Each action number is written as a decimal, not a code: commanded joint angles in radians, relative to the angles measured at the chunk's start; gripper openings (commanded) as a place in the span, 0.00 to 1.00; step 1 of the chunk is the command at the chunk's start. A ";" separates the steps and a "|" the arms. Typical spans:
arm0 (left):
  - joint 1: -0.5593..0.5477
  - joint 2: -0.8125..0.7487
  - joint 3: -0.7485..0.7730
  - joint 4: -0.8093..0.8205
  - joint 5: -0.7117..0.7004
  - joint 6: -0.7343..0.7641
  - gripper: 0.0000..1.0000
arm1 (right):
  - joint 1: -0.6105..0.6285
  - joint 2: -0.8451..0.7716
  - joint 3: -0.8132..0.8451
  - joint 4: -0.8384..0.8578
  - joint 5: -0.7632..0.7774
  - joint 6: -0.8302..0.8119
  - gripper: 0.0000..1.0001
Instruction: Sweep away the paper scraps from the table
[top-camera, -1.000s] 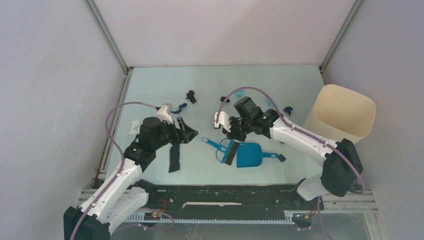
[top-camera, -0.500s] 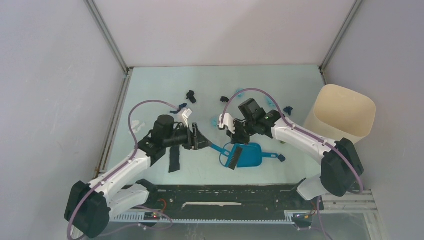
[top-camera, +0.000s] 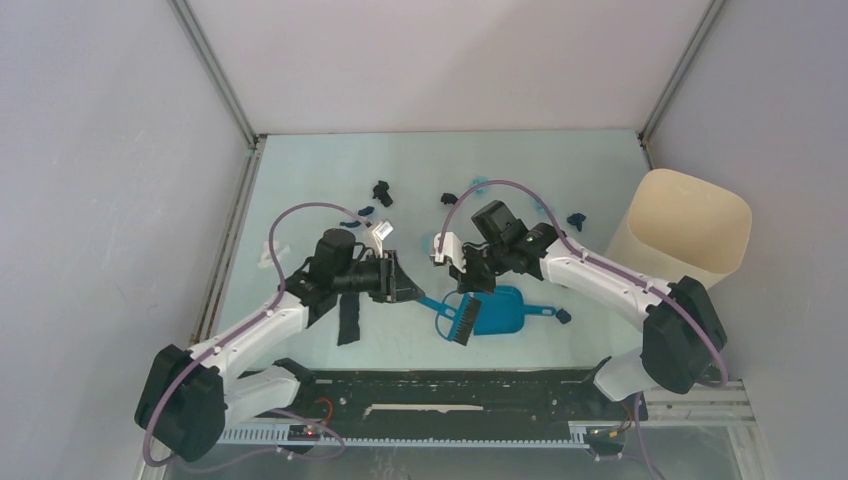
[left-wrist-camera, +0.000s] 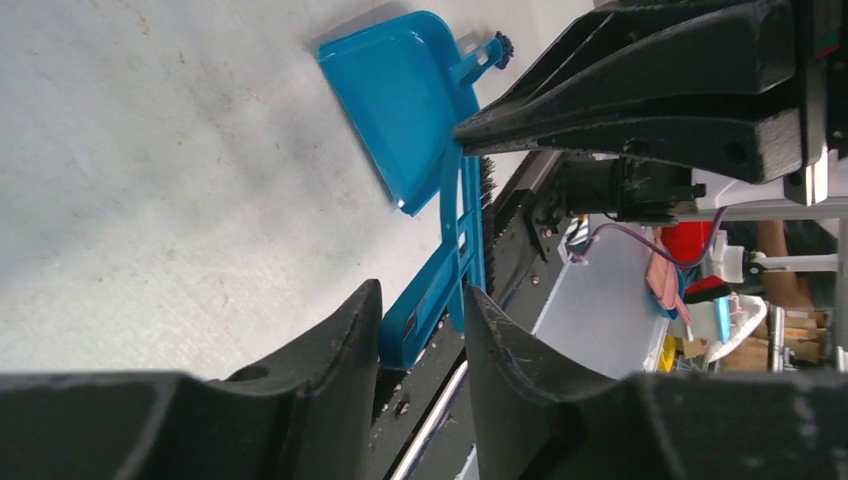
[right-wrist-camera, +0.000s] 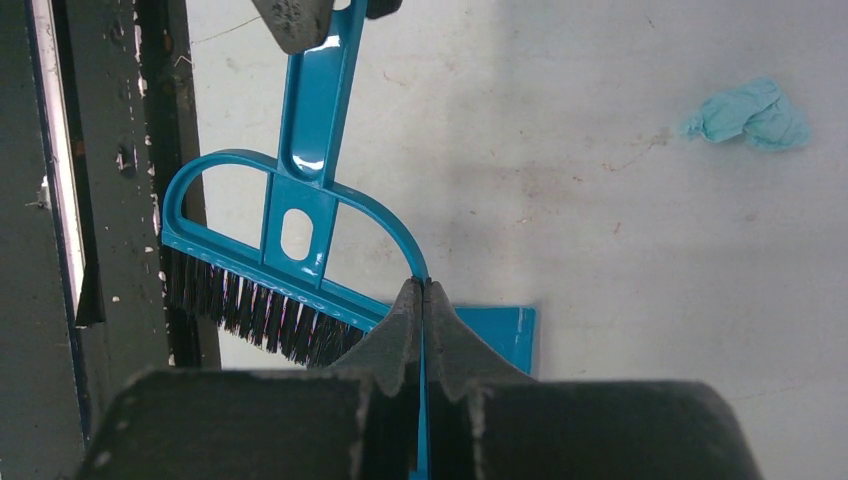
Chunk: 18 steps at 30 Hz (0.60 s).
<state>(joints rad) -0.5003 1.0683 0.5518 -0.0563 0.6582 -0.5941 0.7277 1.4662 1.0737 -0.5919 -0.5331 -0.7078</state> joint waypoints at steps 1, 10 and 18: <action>-0.002 0.005 0.020 0.052 0.061 -0.009 0.37 | 0.018 -0.008 0.009 0.021 -0.006 -0.002 0.00; -0.006 0.038 0.019 0.052 0.081 -0.014 0.27 | 0.031 0.018 0.009 0.033 0.019 -0.001 0.00; -0.013 0.055 0.020 0.041 0.100 -0.005 0.11 | 0.030 0.025 0.009 0.036 0.042 -0.004 0.00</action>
<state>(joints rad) -0.5022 1.1259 0.5518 -0.0319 0.7162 -0.6044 0.7528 1.4857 1.0737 -0.5835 -0.5011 -0.7078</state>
